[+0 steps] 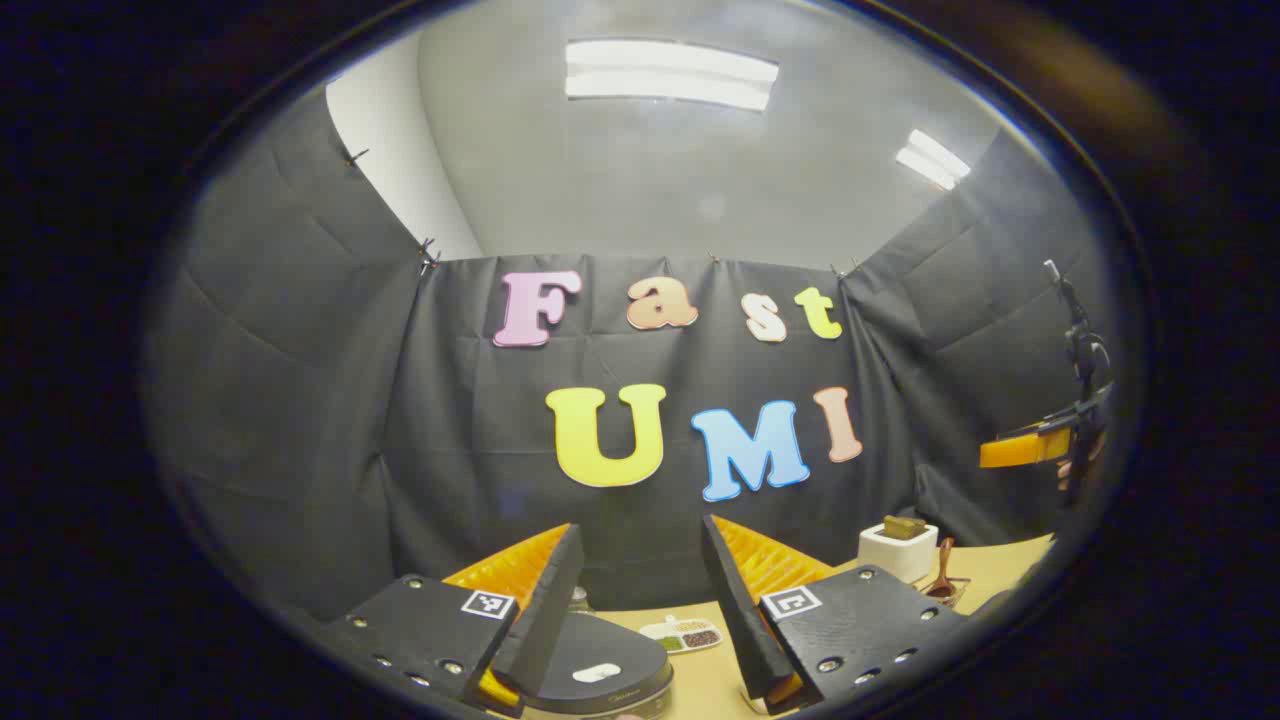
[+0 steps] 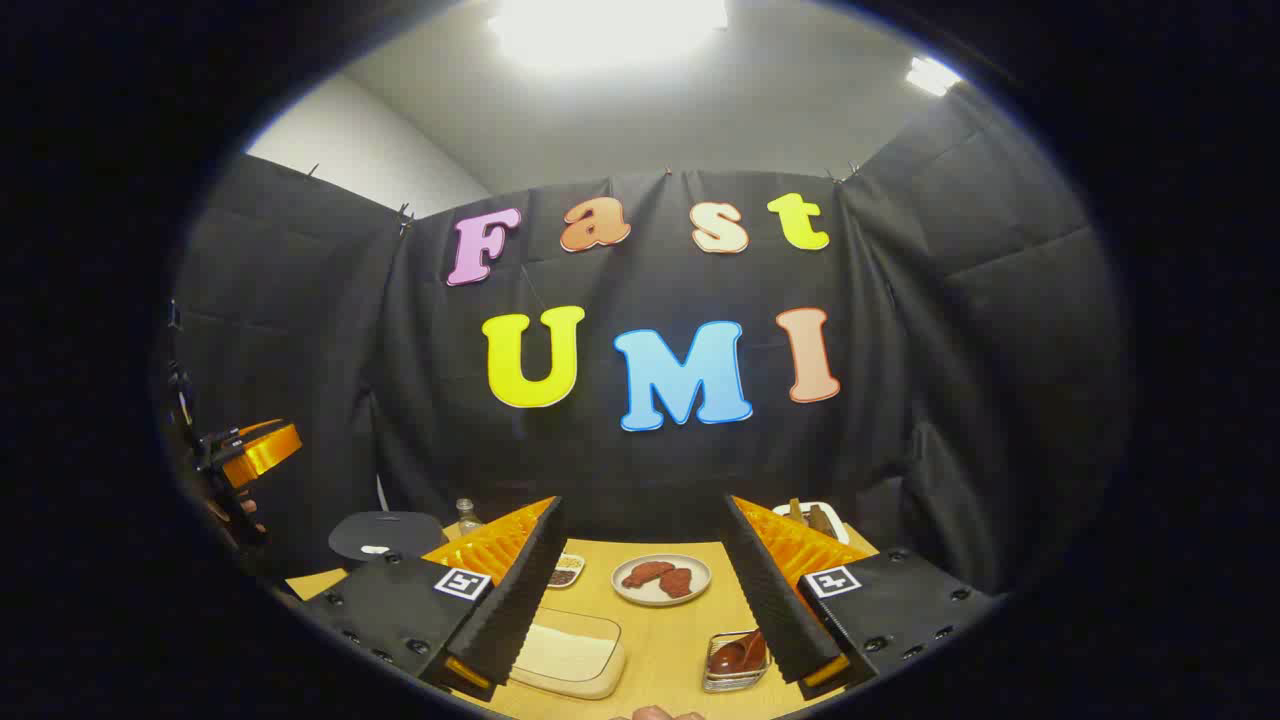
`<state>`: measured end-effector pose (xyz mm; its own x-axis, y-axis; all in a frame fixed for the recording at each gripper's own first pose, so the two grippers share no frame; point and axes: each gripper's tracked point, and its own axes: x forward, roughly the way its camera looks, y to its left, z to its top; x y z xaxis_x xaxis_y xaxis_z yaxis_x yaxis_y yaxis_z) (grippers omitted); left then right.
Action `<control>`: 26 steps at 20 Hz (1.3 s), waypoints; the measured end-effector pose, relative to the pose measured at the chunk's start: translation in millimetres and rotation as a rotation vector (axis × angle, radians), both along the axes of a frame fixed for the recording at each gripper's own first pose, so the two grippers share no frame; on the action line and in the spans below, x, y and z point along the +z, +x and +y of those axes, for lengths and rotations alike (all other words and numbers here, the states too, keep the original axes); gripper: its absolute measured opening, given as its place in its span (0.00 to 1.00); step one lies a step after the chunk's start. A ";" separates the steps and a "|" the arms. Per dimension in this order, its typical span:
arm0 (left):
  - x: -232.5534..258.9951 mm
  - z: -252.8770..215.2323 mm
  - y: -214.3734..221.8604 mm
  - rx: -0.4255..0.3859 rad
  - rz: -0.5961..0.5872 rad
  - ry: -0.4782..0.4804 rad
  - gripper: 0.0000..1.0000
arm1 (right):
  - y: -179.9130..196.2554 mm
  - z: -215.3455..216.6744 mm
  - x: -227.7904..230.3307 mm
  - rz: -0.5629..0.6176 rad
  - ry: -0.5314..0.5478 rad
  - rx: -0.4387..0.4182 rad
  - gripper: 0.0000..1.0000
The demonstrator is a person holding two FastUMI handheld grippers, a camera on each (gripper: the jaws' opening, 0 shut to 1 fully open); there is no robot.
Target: Close the left gripper, press the button to open the rice cooker; take a wooden spoon from the chopstick holder with the right hand, scoop a spoonful of rice and pour it into the rice cooker, then put the wooden spoon back into the chopstick holder.
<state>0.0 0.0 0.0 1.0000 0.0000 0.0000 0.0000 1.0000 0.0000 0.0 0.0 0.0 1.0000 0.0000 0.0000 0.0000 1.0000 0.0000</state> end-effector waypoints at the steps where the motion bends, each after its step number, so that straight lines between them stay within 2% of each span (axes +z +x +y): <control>1: -0.6 -1.9 1.0 -0.003 0.003 0.004 0.73 | 2.0 -7.4 -4.4 0.008 -0.005 -0.029 0.98; 3: -0.3 -5.0 4.1 -0.013 0.005 -0.004 0.73 | 5.3 -12.2 -15.7 0.031 -0.004 -0.049 0.98; 6: -2.7 -6.9 9.0 -0.019 0.003 -0.042 0.74 | 8.3 -11.7 -20.9 0.047 0.019 -0.023 0.98; 13: -29.0 8.2 22.0 0.034 0.090 -0.079 0.74 | 5.2 -28.0 -15.6 0.036 0.046 -0.045 0.98; 16: -37.2 14.0 25.6 0.031 0.118 -0.123 0.74 | 4.9 -29.2 -15.5 0.040 0.047 -0.043 0.98; 21: -48.4 51.5 39.8 0.092 0.191 -0.120 0.75 | 4.7 -26.3 -15.9 0.041 0.042 -0.035 0.98; 24: -48.0 67.0 50.9 0.102 0.233 -0.099 0.74 | 4.6 -25.2 -14.7 0.040 0.045 -0.030 0.98; 26: -52.6 75.2 56.5 0.104 0.273 -0.120 0.74 | 4.4 -21.7 -13.5 0.036 0.046 -0.023 0.98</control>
<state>56.5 75.2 -52.6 0.9577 0.0859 -0.2747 -0.1184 0.9875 -0.1039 4.4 -21.7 -13.5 0.9991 -0.0217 -0.0370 0.0234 0.9987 0.0455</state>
